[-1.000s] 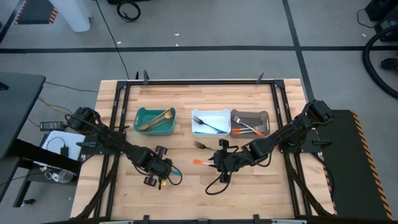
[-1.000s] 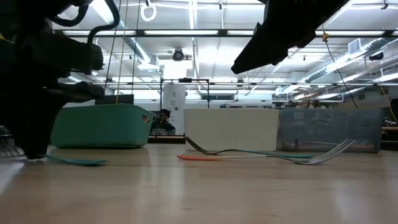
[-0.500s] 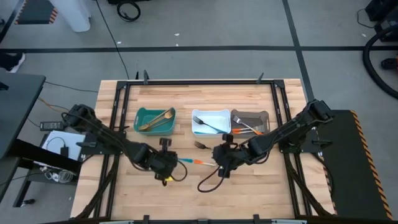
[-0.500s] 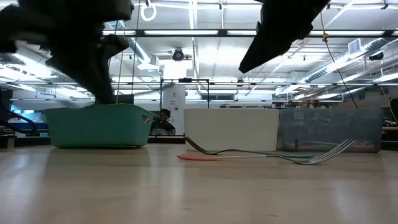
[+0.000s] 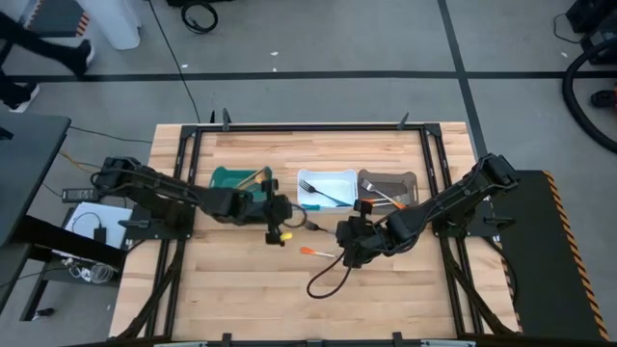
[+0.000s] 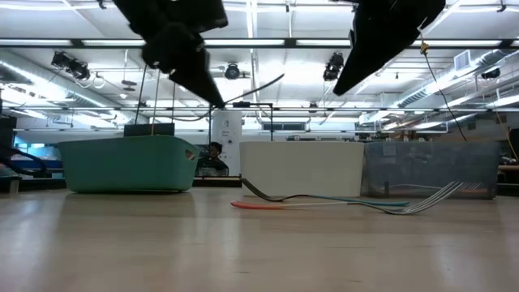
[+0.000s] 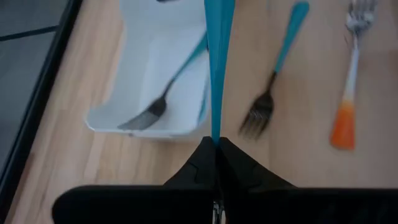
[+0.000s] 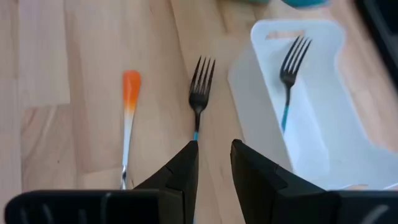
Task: Sort silverware by color (type)
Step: Put the left blue fork into the white bin
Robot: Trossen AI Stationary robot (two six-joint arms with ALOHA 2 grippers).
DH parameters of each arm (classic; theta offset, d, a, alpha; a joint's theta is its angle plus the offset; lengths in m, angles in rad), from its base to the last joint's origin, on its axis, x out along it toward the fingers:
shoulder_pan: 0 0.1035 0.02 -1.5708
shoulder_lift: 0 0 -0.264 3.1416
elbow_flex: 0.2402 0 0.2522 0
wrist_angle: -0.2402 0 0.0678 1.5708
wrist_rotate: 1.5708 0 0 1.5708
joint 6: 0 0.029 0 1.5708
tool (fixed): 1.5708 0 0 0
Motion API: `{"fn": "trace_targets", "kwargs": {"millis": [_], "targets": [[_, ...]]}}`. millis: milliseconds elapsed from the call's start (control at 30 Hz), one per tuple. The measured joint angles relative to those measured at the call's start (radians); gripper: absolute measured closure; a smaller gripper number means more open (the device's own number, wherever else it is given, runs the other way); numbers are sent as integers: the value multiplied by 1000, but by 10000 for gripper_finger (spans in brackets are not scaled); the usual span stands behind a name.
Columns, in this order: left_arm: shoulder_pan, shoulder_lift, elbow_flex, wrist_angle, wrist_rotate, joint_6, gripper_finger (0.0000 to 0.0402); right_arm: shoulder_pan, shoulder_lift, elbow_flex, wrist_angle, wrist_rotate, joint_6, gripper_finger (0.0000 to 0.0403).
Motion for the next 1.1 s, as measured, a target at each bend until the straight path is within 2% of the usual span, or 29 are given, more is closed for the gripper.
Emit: {"fn": "trace_targets", "kwargs": {"millis": [100,233,333,633,900,1100], "targets": [[44,0,0,48,17,6,390,5,-6,0,-7,31,-18,302],[104,15,0,145,109,31,390,4,-6,0,-23,42,-47,302],[137,38,0,241,114,65,390,3,-12,0,-52,46,-46,302],[257,177,4,570,178,89,390,14,-88,0,-217,92,134,302],[326,263,61,547,295,11,390,27,-75,-5,-224,117,171,302],[350,327,132,450,359,-10,390,26,-71,-4,-205,120,164,302]]}}
